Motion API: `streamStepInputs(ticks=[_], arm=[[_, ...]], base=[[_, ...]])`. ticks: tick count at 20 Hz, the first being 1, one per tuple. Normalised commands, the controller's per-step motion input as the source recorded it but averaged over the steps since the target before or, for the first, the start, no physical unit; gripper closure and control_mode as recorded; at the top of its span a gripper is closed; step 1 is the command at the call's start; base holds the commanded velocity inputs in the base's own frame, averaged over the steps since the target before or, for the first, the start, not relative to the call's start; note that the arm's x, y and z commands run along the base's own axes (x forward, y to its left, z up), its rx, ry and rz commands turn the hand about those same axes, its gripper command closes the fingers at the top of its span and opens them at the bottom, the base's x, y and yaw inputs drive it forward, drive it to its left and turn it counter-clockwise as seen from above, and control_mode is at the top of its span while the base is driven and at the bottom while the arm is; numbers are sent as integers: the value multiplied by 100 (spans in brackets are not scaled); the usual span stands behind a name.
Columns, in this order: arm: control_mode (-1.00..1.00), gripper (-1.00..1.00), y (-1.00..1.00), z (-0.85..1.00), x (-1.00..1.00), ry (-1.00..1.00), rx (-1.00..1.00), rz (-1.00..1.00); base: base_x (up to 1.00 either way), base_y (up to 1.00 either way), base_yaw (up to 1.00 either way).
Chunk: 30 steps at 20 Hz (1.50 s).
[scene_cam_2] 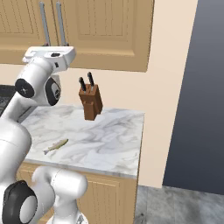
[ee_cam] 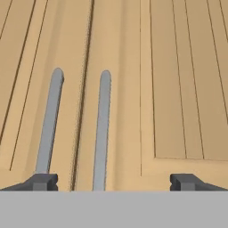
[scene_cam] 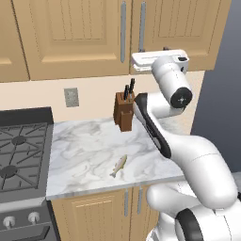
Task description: Retrieve the tupperware from the cabinet, then place the raw meat into the tupperware to avoid contamination.
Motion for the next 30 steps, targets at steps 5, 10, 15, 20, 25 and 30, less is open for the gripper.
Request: streamStepInputs(ticks=[5,10,15,20,25,30], arm=[[-100,-100,13,10,50,-3,1,-1],[-100,-100,13,5,55,0,2,0],[-100,-100,10,2,59,0,1,0],[-100,-100,13,0,62,0,1,0],[-100,-100,13,0,62,0,0,0],[-100,100,11,0,54,3,0,0]], base=[[0,0,0],[0,0,0],[0,0,0],[0,0,0],[0,0,0],[0,0,0]])
